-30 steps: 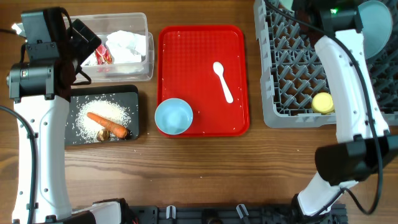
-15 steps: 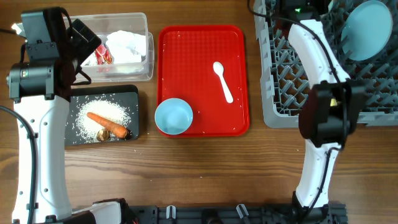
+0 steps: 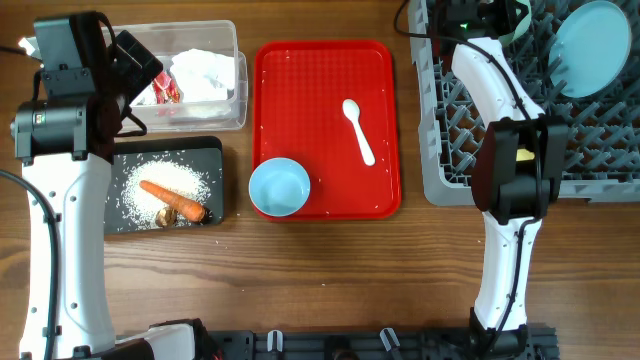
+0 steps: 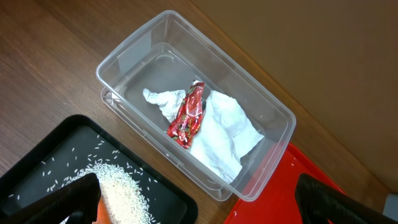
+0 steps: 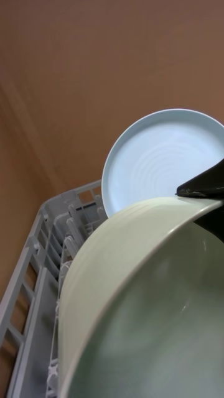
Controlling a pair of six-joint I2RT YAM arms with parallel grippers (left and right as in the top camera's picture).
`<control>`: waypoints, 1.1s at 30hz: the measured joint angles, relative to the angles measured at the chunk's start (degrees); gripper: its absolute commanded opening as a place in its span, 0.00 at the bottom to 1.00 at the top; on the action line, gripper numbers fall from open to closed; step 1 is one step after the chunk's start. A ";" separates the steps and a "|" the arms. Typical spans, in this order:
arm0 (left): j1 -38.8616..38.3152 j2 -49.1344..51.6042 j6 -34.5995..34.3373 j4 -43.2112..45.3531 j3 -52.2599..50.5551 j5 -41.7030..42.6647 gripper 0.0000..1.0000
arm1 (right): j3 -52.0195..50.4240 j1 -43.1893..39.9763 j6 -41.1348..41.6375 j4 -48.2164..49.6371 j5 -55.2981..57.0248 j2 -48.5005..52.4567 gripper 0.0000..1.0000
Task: Sort waste into correct bins and load items into the dishwasher rack
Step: 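Stand the light-blue plate upright in the rack's back right slots, then grasp the green bowl on the red tray with the right gripper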
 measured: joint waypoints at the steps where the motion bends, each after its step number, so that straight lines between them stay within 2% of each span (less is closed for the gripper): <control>1: 0.00 0.00 0.00 0.00 0.00 0.00 1.00 | 0.00 0.00 0.02 0.00 0.15 0.00 0.06; 5: 0.00 0.00 0.00 -0.02 0.00 0.00 1.00 | 0.07 0.35 0.04 -2.54 1.16 0.00 0.07; 9: 0.00 0.00 0.00 0.00 0.00 0.00 1.00 | 0.04 3.02 -0.33 -6.05 1.57 0.00 0.26; 10: 0.02 0.00 0.00 0.00 0.00 0.00 1.00 | 0.04 3.80 -0.48 -6.88 1.55 0.07 0.36; 11: 0.02 0.00 0.00 -0.02 0.00 0.00 1.00 | 0.04 4.76 -0.59 -7.80 1.51 0.07 0.52; 12: 0.02 0.00 0.00 -0.02 0.00 0.00 1.00 | 0.04 5.60 -0.72 -8.26 1.44 0.07 0.79; 13: 0.02 0.00 0.00 -0.02 0.00 0.00 1.00 | 0.04 6.38 -0.63 -8.46 1.44 0.07 0.94; 14: 0.00 0.00 0.00 -0.02 0.00 0.00 1.00 | 0.04 7.08 -0.59 -8.46 1.42 0.07 1.00; 22: 0.02 0.00 0.00 0.00 0.00 0.00 1.00 | 0.04 8.11 -0.57 -7.98 1.44 0.07 1.00; 25: 0.00 0.00 0.00 0.02 0.00 0.00 1.00 | 0.02 8.11 1.51 -4.13 1.22 -0.04 1.00; 29: 0.02 0.00 0.00 -0.02 0.00 0.00 1.00 | -0.02 8.15 2.84 -2.01 -3.76 -3.17 1.00; 31: 0.00 0.00 0.00 -0.07 0.00 0.02 1.00 | 0.02 8.46 4.46 -5.33 -8.68 -6.95 1.00; 33: 0.02 0.00 0.00 0.00 0.00 -0.02 1.00 | 0.13 10.01 8.33 -14.67 -16.50 -12.24 1.00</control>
